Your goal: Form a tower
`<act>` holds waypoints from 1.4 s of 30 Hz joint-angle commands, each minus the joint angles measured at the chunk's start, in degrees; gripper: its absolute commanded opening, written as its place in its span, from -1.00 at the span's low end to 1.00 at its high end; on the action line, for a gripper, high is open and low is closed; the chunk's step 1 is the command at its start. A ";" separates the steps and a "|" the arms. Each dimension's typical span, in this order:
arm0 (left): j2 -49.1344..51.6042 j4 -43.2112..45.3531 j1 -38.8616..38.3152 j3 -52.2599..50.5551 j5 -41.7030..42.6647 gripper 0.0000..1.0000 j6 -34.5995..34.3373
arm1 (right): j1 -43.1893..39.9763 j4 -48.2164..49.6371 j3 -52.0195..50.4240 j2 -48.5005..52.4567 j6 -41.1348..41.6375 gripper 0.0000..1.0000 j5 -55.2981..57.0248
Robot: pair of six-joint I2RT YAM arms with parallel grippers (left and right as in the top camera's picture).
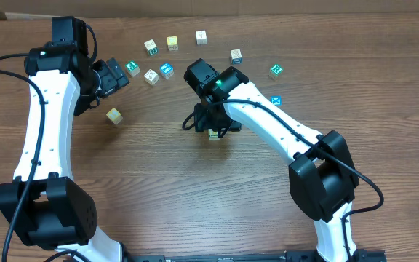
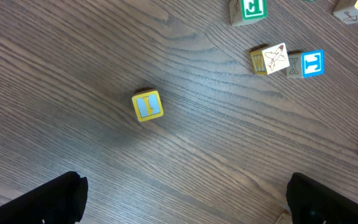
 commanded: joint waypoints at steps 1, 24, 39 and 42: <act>0.68 -0.13 -0.39 0.02 -0.39 0.99 1.09 | 0.22 0.13 2.29 -0.55 0.00 0.32 0.76; 0.68 -0.13 -0.39 0.02 -0.39 0.99 1.09 | 0.24 -5.70 8.15 -0.55 -0.39 -0.21 1.68; 0.68 -0.13 -0.37 0.02 -0.39 0.99 1.09 | 0.24 -6.27 7.78 -0.55 -0.37 0.86 1.99; 0.68 -0.13 -0.37 0.02 -0.39 1.00 1.09 | 0.35 -6.25 6.88 -0.55 -0.35 0.89 2.03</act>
